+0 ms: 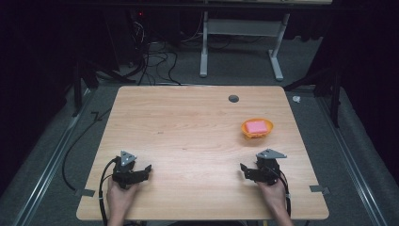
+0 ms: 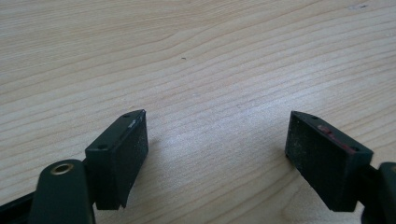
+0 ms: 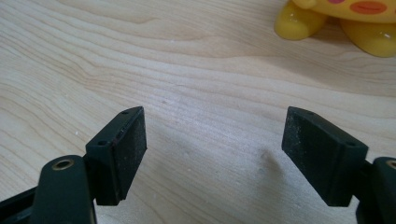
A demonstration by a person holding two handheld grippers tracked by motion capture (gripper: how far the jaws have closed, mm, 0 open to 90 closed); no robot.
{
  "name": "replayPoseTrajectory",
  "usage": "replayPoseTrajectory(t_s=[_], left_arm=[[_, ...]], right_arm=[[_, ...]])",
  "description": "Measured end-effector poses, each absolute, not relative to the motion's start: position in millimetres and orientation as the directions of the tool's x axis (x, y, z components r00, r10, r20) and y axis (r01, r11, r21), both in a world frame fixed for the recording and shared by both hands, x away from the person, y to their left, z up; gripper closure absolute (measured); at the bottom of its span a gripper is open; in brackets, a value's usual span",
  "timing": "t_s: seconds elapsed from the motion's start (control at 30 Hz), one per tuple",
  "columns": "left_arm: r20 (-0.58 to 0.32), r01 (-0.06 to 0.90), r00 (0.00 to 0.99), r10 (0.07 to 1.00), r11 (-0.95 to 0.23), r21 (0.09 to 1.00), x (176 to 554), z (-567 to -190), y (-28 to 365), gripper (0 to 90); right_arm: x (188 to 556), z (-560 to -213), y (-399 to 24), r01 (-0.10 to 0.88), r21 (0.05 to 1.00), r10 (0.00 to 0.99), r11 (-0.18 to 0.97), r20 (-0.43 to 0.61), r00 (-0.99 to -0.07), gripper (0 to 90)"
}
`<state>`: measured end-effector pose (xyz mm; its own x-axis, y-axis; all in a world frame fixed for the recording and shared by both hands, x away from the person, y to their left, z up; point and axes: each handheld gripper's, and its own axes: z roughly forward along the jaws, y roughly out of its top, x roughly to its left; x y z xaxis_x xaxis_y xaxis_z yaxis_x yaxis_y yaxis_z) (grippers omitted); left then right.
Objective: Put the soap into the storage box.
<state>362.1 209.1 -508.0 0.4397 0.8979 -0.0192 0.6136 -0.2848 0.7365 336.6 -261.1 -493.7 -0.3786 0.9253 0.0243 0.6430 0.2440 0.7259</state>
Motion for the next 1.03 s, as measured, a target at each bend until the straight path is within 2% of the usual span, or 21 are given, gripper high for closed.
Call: replayPoseTrajectory(t_s=[0.47, 1.03], left_arm=[[-0.019, 0.614, 0.44, 0.898, -0.285, 0.736, 362.1, -508.0, 209.1, 21.6], [-0.021, 0.614, 0.439, 0.898, -0.283, 0.737, 362.0, -508.0, 209.3, 21.6]], right_arm=[[339.6, -500.8, -256.9, 0.642, 0.712, 0.923, 0.284, -0.02, -0.385, 21.9], [341.4, -502.7, -258.7, 0.63, 0.71, 0.899, 0.315, -0.011, -0.438, 20.2]])
